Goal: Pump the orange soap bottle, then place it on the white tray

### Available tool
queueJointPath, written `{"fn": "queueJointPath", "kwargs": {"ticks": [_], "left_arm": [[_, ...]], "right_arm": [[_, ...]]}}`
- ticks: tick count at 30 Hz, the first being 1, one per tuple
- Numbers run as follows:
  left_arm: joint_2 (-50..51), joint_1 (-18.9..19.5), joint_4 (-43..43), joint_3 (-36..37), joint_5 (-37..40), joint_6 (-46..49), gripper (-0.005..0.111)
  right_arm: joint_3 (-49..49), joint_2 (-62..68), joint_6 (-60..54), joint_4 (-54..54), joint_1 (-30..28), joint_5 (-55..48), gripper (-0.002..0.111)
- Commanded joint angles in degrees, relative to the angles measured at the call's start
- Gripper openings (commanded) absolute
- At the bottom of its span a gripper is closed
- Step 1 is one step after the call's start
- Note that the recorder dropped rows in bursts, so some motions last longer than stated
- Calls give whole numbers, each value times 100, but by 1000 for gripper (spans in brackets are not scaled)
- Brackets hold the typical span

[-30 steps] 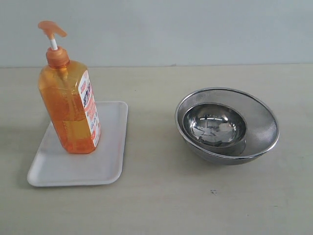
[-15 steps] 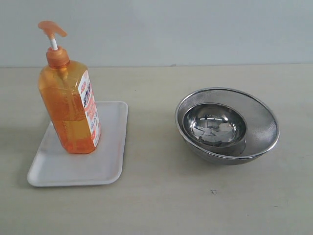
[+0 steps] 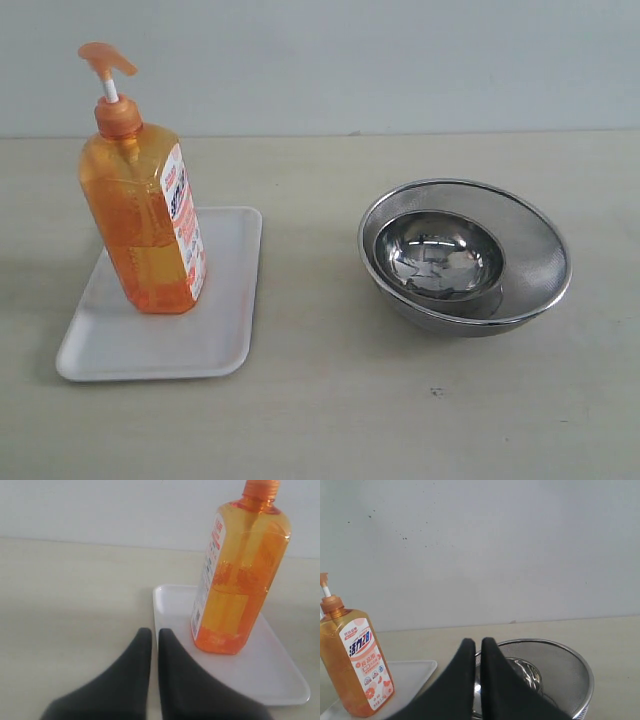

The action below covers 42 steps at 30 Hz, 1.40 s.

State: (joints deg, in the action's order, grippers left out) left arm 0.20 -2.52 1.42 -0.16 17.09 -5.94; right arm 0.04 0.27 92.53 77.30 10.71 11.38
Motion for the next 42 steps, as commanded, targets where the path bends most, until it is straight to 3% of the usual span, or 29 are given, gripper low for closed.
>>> {"fn": "queueJointPath", "kwargs": {"ticks": [1, 42], "left_arm": [[-20, 18, 36, 16, 26, -97, 5], [-20, 18, 36, 16, 36, -98, 5]], "right_arm": [[-4, -27, -13, -22, -42, 8, 0], [-4, -27, 0, -21, -42, 150, 0]]}}
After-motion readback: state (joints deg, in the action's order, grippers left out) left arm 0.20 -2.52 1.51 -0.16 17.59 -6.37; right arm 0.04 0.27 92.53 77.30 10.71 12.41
